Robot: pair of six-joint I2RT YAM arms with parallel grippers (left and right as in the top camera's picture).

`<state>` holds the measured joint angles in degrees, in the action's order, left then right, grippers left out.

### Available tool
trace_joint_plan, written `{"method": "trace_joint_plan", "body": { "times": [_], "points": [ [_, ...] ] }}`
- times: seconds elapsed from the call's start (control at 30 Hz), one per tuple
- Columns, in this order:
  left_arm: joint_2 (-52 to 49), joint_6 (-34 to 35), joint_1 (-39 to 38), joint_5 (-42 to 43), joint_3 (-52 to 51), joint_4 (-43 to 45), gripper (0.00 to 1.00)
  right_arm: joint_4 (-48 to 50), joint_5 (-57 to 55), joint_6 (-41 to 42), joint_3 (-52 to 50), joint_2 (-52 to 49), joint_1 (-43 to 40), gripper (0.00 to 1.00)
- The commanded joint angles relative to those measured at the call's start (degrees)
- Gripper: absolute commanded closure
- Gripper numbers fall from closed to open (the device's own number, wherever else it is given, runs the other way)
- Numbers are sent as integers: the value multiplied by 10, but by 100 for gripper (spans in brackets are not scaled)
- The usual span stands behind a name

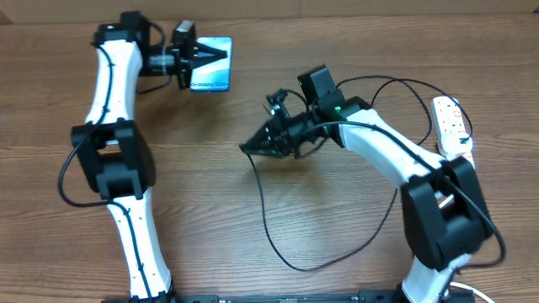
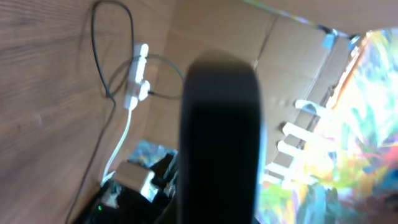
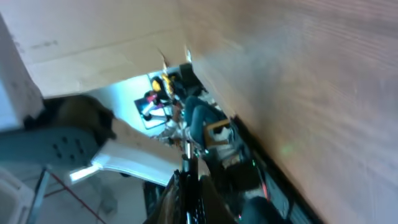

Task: Plug charger to phone and switch on socket

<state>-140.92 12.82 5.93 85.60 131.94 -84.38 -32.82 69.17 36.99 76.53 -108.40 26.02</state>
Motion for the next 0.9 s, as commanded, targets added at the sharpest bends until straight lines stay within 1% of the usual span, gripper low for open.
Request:
{"method": "trace_joint_plan", "body": {
  "times": [0.0,0.03,0.1,0.17,0.27,0.37,0.43,0.53,0.6,0.7,0.8,0.87],
  "points": [
    [41,-237,3,49,9,-106,96,-55,6,-121,5,106,0,96],
    [41,-273,3,49,9,-124,96,-70,-7,-121,5,128,-3,96],
    [43,-303,-1,47,9,-125,96,-87,-38,-120,5,159,-7,96],
    [43,-306,-12,49,9,-125,96,-99,-69,-120,5,181,-6,96],
    [43,-313,-38,49,9,-124,96,-101,-88,-120,5,186,-5,96],
    [43,-305,-64,49,9,-111,96,-83,-102,-120,-4,184,-5,96],
    [43,-282,-76,49,9,-90,96,-53,-99,-117,-20,184,-4,96],
    [43,-219,-90,49,9,-51,96,3,-96,-89,-55,184,0,96],
    [43,-184,-94,49,9,-28,96,59,-96,-60,-83,184,6,96],
    [42,-134,-98,45,9,6,96,181,-96,10,-127,184,19,96],
    [42,-69,-98,8,9,39,96,276,-118,66,-153,184,34,96],
    [42,-19,-98,-29,9,56,96,314,-153,94,-164,184,42,96]
  ]
}}
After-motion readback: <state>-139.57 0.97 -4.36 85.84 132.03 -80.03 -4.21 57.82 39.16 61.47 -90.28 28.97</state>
